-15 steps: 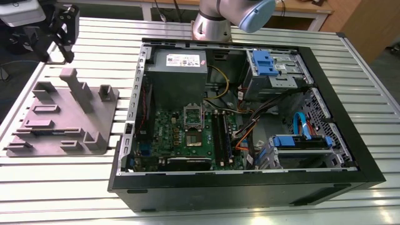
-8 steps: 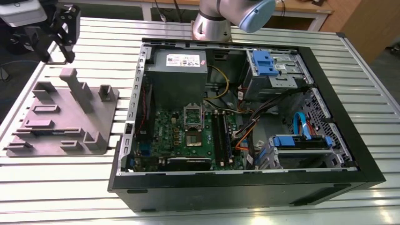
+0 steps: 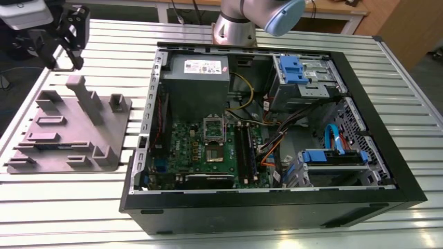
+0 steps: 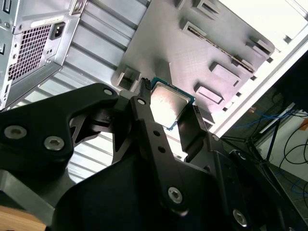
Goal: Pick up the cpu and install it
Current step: 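Pick up the cpu and move it towards the insertion slot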
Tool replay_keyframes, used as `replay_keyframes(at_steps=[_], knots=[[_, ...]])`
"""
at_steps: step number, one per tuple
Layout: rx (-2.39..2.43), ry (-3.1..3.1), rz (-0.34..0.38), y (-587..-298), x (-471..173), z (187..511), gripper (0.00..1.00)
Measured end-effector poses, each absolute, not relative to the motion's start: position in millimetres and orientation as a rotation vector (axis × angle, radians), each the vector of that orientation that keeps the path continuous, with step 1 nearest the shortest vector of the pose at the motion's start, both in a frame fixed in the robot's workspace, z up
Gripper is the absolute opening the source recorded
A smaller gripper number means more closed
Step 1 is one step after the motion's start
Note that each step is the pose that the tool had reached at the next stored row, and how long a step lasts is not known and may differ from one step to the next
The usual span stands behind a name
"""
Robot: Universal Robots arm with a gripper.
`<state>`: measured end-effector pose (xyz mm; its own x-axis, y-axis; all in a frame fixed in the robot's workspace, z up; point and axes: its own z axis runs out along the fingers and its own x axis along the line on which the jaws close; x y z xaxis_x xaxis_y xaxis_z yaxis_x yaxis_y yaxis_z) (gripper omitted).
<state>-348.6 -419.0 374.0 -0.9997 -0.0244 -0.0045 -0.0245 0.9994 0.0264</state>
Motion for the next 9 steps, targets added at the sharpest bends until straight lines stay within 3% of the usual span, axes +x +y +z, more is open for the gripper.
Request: replay_keyframes(at_steps=[9], knots=[[-0.038,3.137,0.041,-419.0,-345.0,373.8,0.47]])
